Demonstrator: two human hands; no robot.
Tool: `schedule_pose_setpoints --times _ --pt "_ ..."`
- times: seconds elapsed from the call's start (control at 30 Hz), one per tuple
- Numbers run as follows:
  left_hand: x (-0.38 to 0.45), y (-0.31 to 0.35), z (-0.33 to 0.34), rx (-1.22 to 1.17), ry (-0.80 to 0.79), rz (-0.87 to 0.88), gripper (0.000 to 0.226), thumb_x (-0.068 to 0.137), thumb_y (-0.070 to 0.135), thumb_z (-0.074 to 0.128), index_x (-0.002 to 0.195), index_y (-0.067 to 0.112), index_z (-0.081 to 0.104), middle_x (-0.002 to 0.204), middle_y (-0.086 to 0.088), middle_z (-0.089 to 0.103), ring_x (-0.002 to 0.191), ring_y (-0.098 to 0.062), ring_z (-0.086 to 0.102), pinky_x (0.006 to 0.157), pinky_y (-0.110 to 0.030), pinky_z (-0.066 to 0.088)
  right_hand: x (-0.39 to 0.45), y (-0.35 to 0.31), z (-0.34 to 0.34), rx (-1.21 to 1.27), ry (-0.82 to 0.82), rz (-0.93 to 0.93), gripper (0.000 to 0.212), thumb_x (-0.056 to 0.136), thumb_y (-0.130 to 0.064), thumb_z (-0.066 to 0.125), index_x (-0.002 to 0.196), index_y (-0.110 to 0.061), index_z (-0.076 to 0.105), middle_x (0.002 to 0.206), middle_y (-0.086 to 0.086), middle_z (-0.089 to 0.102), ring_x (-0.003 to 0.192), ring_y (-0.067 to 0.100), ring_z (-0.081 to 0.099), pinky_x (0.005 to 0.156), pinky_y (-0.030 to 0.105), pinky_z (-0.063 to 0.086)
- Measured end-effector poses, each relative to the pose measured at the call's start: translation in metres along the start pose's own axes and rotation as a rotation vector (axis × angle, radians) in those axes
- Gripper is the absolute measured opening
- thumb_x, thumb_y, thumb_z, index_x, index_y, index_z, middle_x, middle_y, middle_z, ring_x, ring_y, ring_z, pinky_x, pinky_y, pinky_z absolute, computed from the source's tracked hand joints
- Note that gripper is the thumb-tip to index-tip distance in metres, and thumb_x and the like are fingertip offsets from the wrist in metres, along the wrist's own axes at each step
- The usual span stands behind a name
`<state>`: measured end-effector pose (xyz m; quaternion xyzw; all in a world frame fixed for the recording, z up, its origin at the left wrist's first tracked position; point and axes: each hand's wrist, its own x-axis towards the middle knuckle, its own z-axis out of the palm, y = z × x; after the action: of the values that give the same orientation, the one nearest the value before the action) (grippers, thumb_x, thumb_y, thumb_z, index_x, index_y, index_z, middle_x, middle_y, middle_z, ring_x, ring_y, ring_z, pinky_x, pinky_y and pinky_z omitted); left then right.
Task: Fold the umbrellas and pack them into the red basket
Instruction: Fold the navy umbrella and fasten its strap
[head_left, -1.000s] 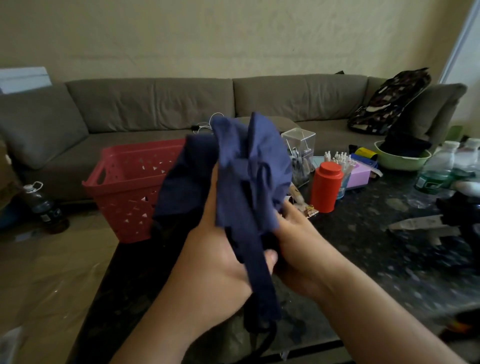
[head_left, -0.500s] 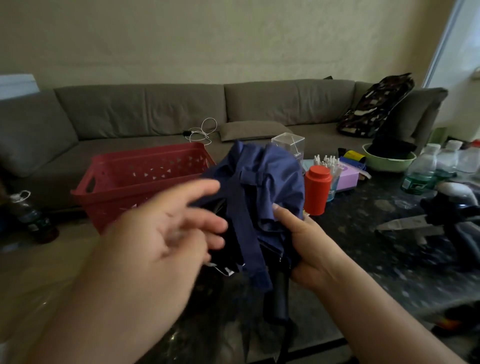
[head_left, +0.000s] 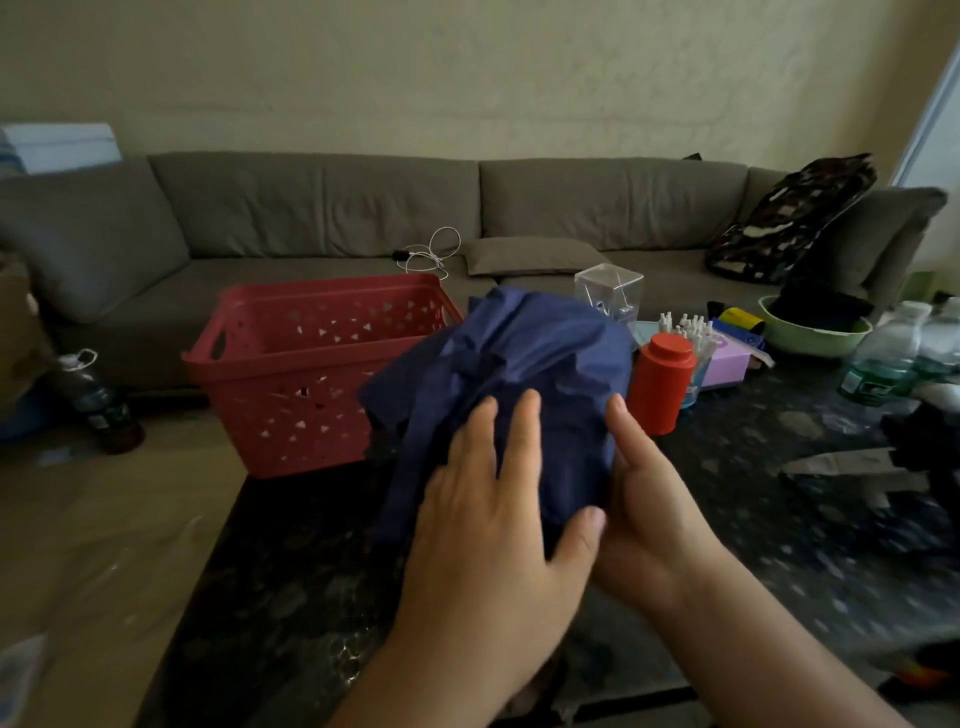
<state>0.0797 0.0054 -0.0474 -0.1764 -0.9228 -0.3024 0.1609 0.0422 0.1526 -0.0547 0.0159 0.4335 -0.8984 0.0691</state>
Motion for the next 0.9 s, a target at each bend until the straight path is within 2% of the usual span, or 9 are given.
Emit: schedule_pose_setpoints --times 0.13,0.2,0.3,0.37,0.47,0.53,0.67,0.8,0.9 --pt "0.000 -0.011 -0.001 -0.094 0.098 0.068 0.077 0.095 0.062 0.052 0.161 0.049 0.013 0.165 0.026 0.022 0.152 0.007 0.018 0.122 -0.019 0.025 0.004 -0.005 0.005 0.170 0.134 0.007 0.063 0.090 -0.043 0.067 0.145 -0.013 0.059 0.129 0.012 0.074 0.115 0.031 0.072 0.111 0.053 0.048" --pt "-0.002 -0.010 0.001 -0.078 0.166 0.151 0.056 0.093 0.052 0.057 0.148 0.044 0.047 0.140 0.022 0.050 0.132 0.001 0.045 0.112 -0.029 0.045 0.004 -0.010 0.009 0.234 0.151 0.061 0.057 0.096 -0.043 0.065 0.142 -0.009 0.061 0.129 0.019 0.072 0.116 0.036 0.072 0.109 0.053 0.049" --pt "-0.002 -0.011 0.008 -0.055 0.269 0.249 0.045 0.090 0.037 0.066 0.134 0.032 0.066 0.118 0.012 0.056 0.110 -0.011 0.053 0.097 -0.041 0.052 0.001 -0.013 0.014 0.264 0.183 0.101 0.050 0.100 -0.035 0.062 0.138 -0.002 0.061 0.129 0.025 0.070 0.120 0.041 0.069 0.110 0.053 0.048" --pt "-0.002 -0.011 0.012 -0.005 0.257 0.306 0.050 0.089 0.030 0.071 0.138 0.027 0.066 0.125 0.008 0.058 0.115 -0.016 0.054 0.099 -0.042 0.050 -0.001 -0.010 0.015 0.263 0.190 0.127 0.047 0.100 -0.029 0.062 0.134 0.004 0.062 0.124 0.027 0.071 0.117 0.041 0.070 0.107 0.053 0.052" --pt "0.001 -0.012 0.018 0.124 0.126 0.276 0.063 0.087 0.032 0.066 0.149 0.025 0.057 0.143 0.010 0.054 0.130 -0.016 0.051 0.104 -0.044 0.048 -0.002 -0.004 0.016 0.247 0.159 0.160 0.035 0.103 -0.027 0.059 0.110 0.006 0.070 0.105 0.026 0.076 0.092 0.036 0.078 0.078 0.045 0.066" --pt "0.001 -0.011 0.021 0.193 0.083 0.189 0.062 0.088 0.041 0.058 0.149 0.028 0.056 0.146 0.013 0.052 0.127 -0.017 0.050 0.100 -0.045 0.049 -0.005 0.000 0.018 0.215 0.144 0.174 0.036 0.102 -0.025 0.059 0.118 0.007 0.068 0.114 0.027 0.074 0.105 0.038 0.076 0.087 0.047 0.062" --pt "-0.001 -0.016 0.023 0.188 0.142 0.104 0.054 0.092 0.046 0.052 0.144 0.031 0.060 0.123 0.008 0.055 0.109 -0.020 0.050 0.087 -0.039 0.047 -0.005 0.002 0.022 0.220 0.133 0.097 0.045 0.097 -0.021 0.062 0.137 0.000 0.060 0.127 0.027 0.070 0.121 0.042 0.068 0.098 0.052 0.056" --pt "0.000 -0.022 0.030 0.055 0.202 0.121 0.064 0.090 0.037 0.061 0.150 0.021 0.049 0.137 -0.002 0.053 0.130 -0.025 0.050 0.115 -0.031 0.037 -0.006 0.013 0.024 0.113 0.103 -0.094 0.045 0.089 -0.013 0.067 0.135 -0.012 0.064 0.125 0.023 0.073 0.115 0.040 0.072 0.094 0.051 0.061" --pt "0.003 -0.025 0.028 -0.015 0.225 0.111 0.071 0.091 0.040 0.057 0.156 0.019 0.039 0.145 -0.005 0.050 0.137 -0.025 0.048 0.116 -0.018 0.025 -0.016 0.022 0.035 0.019 0.060 -0.176 0.053 0.080 -0.010 0.069 0.132 -0.016 0.065 0.121 0.017 0.075 0.111 0.032 0.074 0.092 0.044 0.061"
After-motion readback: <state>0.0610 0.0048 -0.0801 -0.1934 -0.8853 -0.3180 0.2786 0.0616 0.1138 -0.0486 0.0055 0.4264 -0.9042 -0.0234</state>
